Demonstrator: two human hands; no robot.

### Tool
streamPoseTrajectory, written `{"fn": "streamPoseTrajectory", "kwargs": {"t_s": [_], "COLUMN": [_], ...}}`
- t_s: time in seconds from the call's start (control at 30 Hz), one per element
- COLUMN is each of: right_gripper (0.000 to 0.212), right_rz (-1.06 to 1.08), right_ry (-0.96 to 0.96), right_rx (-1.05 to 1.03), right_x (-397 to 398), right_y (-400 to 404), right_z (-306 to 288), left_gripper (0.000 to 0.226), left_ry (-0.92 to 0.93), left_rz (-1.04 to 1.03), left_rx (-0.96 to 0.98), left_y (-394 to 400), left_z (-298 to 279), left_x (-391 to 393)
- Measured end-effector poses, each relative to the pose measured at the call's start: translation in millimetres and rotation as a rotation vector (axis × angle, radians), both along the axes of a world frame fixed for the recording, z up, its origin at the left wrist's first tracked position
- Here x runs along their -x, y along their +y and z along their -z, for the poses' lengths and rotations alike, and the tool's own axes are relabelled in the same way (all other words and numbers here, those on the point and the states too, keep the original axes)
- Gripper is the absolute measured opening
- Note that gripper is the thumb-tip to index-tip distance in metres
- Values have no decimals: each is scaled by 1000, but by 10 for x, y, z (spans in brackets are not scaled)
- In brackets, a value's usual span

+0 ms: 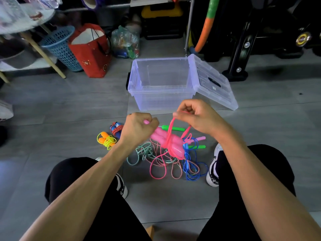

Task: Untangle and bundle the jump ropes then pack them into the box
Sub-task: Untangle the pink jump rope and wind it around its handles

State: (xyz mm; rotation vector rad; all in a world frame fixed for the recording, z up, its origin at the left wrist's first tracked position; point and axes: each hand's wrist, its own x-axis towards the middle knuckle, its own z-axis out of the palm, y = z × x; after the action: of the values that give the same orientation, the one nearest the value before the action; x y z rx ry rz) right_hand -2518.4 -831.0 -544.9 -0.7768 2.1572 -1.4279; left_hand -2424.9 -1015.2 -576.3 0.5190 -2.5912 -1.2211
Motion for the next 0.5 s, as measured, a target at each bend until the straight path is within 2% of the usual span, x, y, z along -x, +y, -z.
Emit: {"fn": "streamPoseTrajectory", "kwargs": {"t_s": [0.07, 0.17, 0.23, 0.3, 0.37, 0.43, 0.5], "right_gripper": [18, 20, 26, 24, 39, 46, 36], "right_rz": [71, 33, -12, -15, -27, -96, -133], "right_ry": [-25, -289, -361, -329, -239, -26, 154], "right_rx": [1, 68, 69, -23, -159, -272, -300], "right_x": [87, 87, -10, -129, -257, -394, -493], "right_y": [-32, -76, -129, -201, -277, -349, -404], "right_z": [64, 242, 388, 479, 471, 417, 367], "left_gripper": [45, 44, 40, 40, 36, 36, 38], "left_ry": [24, 82, 120, 173, 233, 237, 209], "left_rz": [20, -41, -154, -281, -415, -530, -569], "left_rx": [-200, -436, -518, -517, -496, -399, -215], "left_y": [-28, -146, -170, -154, -173, -224, -270], "left_z": [-61, -138, -156, -161, -169, -176, -156], "left_x": [-7, -51, -50, -30, 0, 27, 48]}}
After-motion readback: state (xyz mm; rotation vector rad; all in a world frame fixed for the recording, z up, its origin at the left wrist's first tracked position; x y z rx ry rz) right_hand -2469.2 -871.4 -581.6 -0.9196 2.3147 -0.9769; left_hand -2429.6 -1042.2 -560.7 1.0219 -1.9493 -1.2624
